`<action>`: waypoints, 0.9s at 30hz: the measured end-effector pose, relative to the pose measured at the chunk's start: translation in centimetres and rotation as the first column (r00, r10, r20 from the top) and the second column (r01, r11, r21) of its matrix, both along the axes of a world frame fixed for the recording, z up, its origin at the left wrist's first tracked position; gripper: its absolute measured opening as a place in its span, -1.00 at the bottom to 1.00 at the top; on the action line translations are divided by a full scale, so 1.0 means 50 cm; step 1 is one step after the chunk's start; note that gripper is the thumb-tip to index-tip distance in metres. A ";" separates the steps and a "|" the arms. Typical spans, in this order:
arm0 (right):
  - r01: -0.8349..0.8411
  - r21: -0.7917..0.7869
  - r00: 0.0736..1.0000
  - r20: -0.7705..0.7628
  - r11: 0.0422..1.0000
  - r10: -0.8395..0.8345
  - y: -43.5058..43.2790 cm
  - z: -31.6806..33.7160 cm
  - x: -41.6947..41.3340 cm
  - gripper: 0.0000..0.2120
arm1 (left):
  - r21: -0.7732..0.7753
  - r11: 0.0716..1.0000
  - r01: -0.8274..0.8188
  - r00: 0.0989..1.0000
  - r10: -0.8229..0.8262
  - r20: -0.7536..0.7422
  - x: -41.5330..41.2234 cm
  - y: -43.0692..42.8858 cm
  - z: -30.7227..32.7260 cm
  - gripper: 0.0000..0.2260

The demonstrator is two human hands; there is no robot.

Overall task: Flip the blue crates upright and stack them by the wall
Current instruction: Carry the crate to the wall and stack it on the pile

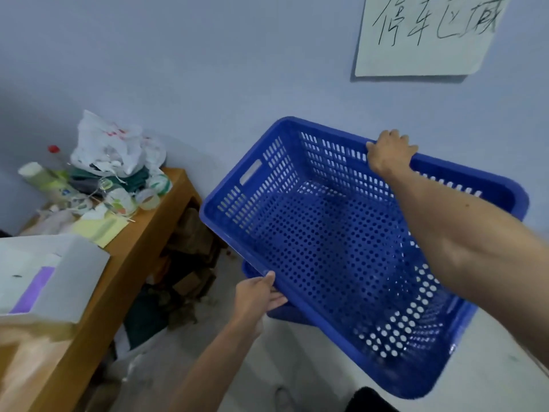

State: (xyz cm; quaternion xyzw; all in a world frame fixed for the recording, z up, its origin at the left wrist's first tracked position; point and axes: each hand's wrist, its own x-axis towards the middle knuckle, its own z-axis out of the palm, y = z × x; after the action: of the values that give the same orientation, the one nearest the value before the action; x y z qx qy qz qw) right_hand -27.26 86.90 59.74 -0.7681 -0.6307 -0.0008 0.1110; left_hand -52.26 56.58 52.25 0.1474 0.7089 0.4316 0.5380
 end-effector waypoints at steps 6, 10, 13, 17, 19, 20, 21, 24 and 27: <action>-0.093 0.014 0.996 0.013 0.996 0.093 0.083 -0.007 0.000 -0.47 | -0.060 0.995 0.077 0.942 -0.053 0.333 0.060 0.005 -0.007 -0.70; -0.195 -0.043 0.980 0.030 0.980 0.196 0.132 -0.015 -0.016 -0.48 | -0.110 0.984 0.140 0.870 -0.069 0.488 0.122 0.019 -0.003 -0.56; -0.261 -0.067 0.964 0.026 0.963 0.263 0.170 -0.018 -0.029 -0.51 | -0.121 0.988 0.095 0.865 -0.022 0.501 0.179 0.042 0.007 -0.71; -0.333 -0.170 0.939 0.023 0.927 0.342 0.222 -0.021 -0.051 -0.55 | -0.128 0.991 0.048 0.922 0.005 0.388 0.220 0.072 0.007 -0.70; -0.354 -0.200 0.931 0.019 0.914 0.365 0.241 -0.027 -0.060 -0.55 | -0.143 0.988 0.056 0.928 0.001 0.374 0.230 0.085 0.006 -0.71; -0.363 -0.208 0.927 0.018 0.908 0.374 0.249 -0.032 -0.063 -0.55 | -0.143 0.989 0.043 0.931 0.013 0.365 0.233 0.090 0.004 -0.71; -0.369 -0.212 0.925 0.017 0.905 0.381 0.256 -0.035 -0.065 -0.56 | -0.133 0.991 0.023 0.934 0.026 0.357 0.235 0.095 0.001 -0.72; -0.372 -0.233 0.923 0.013 0.898 0.385 0.278 -0.047 -0.063 -0.58 | -0.097 0.995 -0.021 0.939 0.052 0.341 0.228 0.107 -0.003 -0.72; -0.352 -0.244 0.935 -0.042 0.903 0.353 0.296 -0.068 -0.049 -0.55 | -0.073 0.997 -0.029 0.944 0.051 0.327 0.209 0.122 0.000 -0.69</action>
State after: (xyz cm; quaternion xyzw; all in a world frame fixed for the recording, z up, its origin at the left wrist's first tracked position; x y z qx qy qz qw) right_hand -29.72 101.69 56.32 -0.6492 -0.7543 0.0968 0.0114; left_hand -41.82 62.67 52.25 0.0408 0.6262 0.4369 0.6445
